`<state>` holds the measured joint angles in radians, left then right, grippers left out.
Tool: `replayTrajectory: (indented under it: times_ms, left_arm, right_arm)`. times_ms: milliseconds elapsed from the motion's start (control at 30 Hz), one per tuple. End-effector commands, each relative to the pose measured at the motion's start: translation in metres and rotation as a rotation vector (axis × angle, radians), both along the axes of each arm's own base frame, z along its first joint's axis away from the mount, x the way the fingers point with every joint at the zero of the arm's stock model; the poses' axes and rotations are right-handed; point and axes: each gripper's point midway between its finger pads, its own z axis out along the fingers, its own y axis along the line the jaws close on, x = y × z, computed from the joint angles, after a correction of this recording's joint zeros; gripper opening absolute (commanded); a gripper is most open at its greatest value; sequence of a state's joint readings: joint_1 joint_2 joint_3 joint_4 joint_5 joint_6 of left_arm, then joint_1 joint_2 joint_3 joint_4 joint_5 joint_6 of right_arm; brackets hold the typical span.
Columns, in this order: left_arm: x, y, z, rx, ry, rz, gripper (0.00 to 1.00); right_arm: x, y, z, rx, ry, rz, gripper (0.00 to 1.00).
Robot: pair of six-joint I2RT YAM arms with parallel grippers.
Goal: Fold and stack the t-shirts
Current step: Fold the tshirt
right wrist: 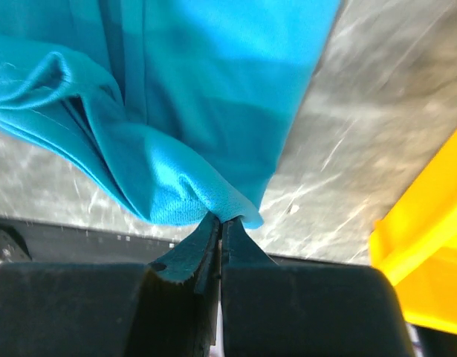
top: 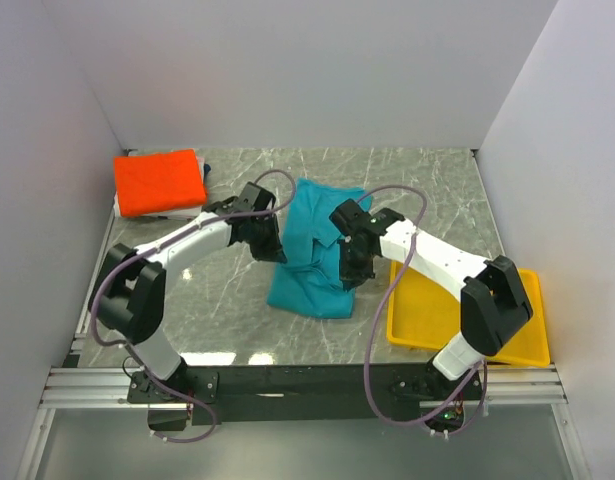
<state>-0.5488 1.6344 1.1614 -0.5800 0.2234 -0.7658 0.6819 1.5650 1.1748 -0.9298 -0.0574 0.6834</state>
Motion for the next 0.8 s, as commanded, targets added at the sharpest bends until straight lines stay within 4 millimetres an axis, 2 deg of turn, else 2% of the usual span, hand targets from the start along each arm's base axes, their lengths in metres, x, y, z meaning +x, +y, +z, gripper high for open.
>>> replayTrajectory:
  times_ms: [0,33,100,167,200,233,300,433,567,700,767]
  left_arm:
    - [0.035,-0.010,0.020,-0.048,-0.094,-0.033,0.00]
    - [0.045,-0.010,0.027,-0.060,-0.110,-0.022,0.00]
    - [0.055,-0.010,0.021,-0.062,-0.101,-0.020,0.00]
    - [0.070,-0.014,0.027,-0.099,-0.115,-0.023,0.00]
    - [0.074,-0.014,0.017,-0.094,-0.095,-0.029,0.00]
    - [0.084,-0.016,0.023,-0.106,-0.108,-0.025,0.00]
    - [0.091,-0.017,0.011,-0.105,-0.080,-0.033,0.00]
    - [0.111,-0.014,0.007,-0.103,-0.076,-0.013,0.00]
    - [0.119,-0.009,-0.003,-0.108,-0.045,0.014,0.00]
    - [0.121,-0.012,-0.009,-0.130,-0.022,0.009,0.00]
    - [0.123,-0.012,-0.010,-0.128,-0.017,0.014,0.08]
  right_arm:
    - [0.029,-0.011,0.011,-0.035,-0.054,0.011,0.00]
    - [0.035,-0.015,0.007,-0.046,-0.045,0.006,0.00]
    - [0.047,-0.016,0.010,-0.048,-0.057,0.010,0.00]
    - [0.057,-0.020,0.005,-0.057,-0.045,-0.001,0.00]
    - [0.064,-0.019,0.008,-0.054,-0.054,0.005,0.00]
    - [0.068,-0.020,0.003,-0.063,-0.042,0.005,0.00]
    - [0.081,-0.023,0.005,-0.065,-0.052,0.004,0.00]
    - [0.101,-0.028,-0.005,-0.084,-0.026,0.000,0.00]
    - [0.119,-0.032,-0.009,-0.093,-0.020,0.000,0.00]
    - [0.127,-0.037,-0.015,-0.100,-0.005,-0.008,0.00]
    - [0.130,-0.040,-0.019,-0.097,0.009,-0.015,0.00]
